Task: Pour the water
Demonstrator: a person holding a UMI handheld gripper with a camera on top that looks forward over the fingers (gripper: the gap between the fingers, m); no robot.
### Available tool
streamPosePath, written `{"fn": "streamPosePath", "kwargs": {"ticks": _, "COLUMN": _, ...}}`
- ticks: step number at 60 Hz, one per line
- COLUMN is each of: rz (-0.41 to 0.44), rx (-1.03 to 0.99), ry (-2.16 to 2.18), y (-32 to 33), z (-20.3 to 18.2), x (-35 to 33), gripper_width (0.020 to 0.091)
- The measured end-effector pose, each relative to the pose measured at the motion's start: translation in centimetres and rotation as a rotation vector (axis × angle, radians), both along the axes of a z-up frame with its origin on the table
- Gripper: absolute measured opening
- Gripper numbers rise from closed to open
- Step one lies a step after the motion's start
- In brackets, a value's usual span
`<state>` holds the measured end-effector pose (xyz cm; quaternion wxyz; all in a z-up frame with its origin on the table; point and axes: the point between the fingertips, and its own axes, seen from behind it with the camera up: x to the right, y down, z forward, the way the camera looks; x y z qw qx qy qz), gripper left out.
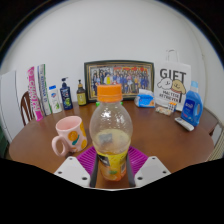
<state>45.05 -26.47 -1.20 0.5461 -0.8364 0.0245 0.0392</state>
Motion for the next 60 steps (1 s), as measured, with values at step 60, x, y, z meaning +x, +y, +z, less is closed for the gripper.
{"fn": "streamPosePath", "kwargs": {"ticks": 60, "rz": 0.227, "rx": -0.014, "ry": -1.813, "y": 12.3, "z": 12.4, "x": 2.4, "gripper_width": 0.0291}}
